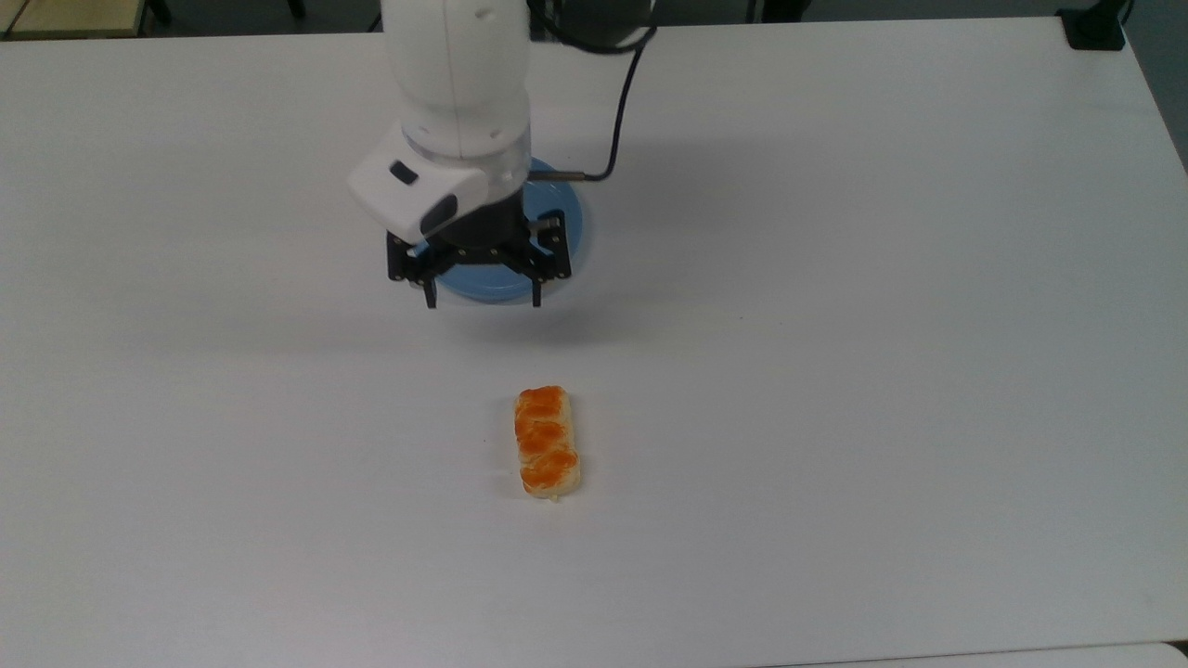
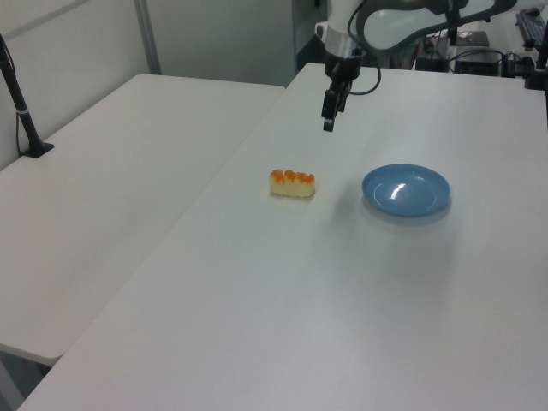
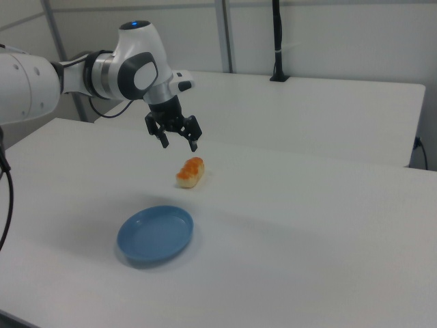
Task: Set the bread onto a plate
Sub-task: 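Move the open gripper over the orange-topped bread roll, then lower the gripper and close it around the bread roll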
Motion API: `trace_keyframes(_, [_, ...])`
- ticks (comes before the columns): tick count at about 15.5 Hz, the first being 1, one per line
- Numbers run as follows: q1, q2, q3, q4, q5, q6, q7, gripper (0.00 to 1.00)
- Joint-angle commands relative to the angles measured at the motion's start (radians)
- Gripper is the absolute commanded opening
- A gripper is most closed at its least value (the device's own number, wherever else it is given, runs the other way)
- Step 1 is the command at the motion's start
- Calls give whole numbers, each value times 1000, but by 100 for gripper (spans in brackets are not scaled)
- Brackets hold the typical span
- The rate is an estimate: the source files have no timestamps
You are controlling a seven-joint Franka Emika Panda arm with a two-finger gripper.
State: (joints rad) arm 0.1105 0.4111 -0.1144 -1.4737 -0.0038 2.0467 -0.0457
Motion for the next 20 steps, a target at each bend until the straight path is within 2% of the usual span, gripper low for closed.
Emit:
trace_keyframes(1, [37, 103, -21, 105, 18, 7, 30, 100])
trace_keyframes(6, [46, 210, -21, 200, 16, 27, 53, 100])
trace_keyframes(12, [55, 304, -21, 265, 15, 76, 73, 100])
trace_keyframes(20, [66, 374, -21, 268, 8, 130, 79, 100])
